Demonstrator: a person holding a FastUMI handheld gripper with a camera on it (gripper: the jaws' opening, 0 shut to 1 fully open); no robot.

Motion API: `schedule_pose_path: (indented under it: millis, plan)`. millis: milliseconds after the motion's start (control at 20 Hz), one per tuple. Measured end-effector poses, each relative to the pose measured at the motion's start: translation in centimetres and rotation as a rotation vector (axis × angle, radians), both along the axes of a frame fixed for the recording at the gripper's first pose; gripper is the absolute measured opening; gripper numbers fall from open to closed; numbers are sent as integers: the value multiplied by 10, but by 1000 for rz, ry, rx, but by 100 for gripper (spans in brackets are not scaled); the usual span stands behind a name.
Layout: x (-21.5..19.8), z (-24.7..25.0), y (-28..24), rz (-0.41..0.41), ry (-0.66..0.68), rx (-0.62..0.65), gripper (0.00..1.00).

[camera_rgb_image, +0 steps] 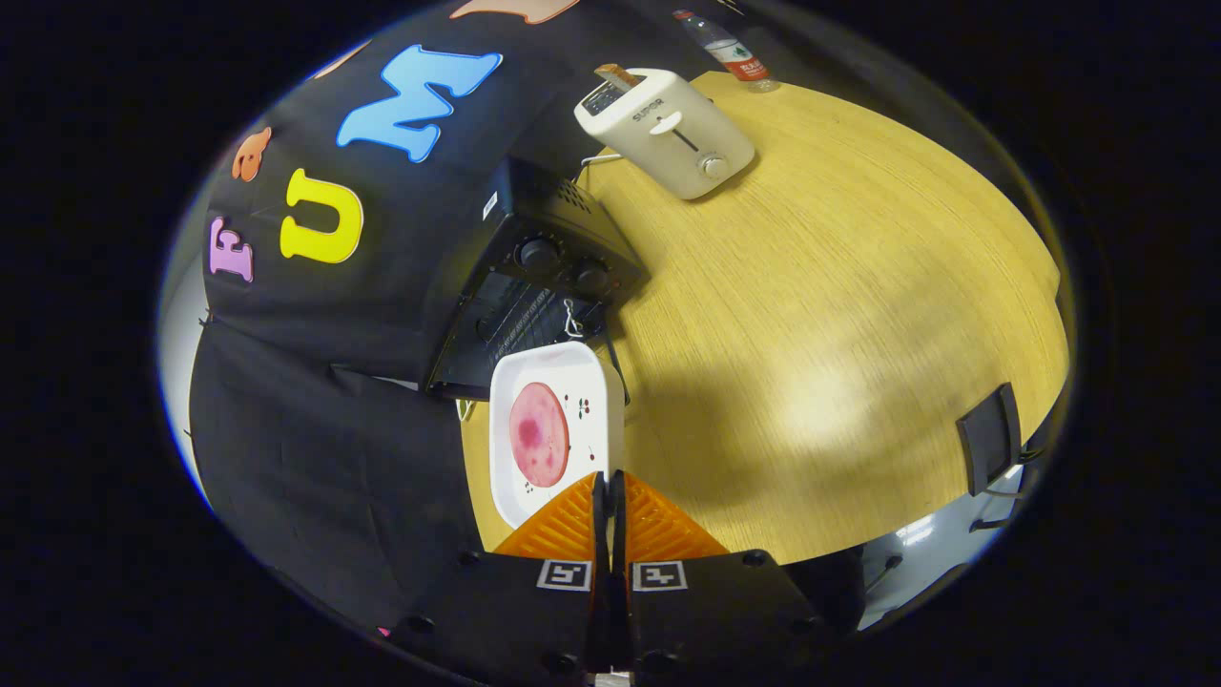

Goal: Open the toaster oven, put the food inside, and close the toaster oven door.

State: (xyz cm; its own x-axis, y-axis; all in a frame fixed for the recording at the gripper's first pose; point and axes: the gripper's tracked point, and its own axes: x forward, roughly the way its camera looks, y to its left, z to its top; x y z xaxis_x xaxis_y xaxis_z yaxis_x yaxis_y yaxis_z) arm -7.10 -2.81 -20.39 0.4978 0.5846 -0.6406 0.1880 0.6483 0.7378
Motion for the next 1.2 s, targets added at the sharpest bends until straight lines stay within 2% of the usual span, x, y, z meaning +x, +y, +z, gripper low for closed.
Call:
schedule_pose_path:
  millis: [300,550,800,1200]
  plan:
    - [33,-5,41,-18,35,56,2]
    - [69,-13,64,-98,53,106,2]
    - [93,-24,93,-129,55,134,2]
    - [142,-38,116,-247,53,199,2]
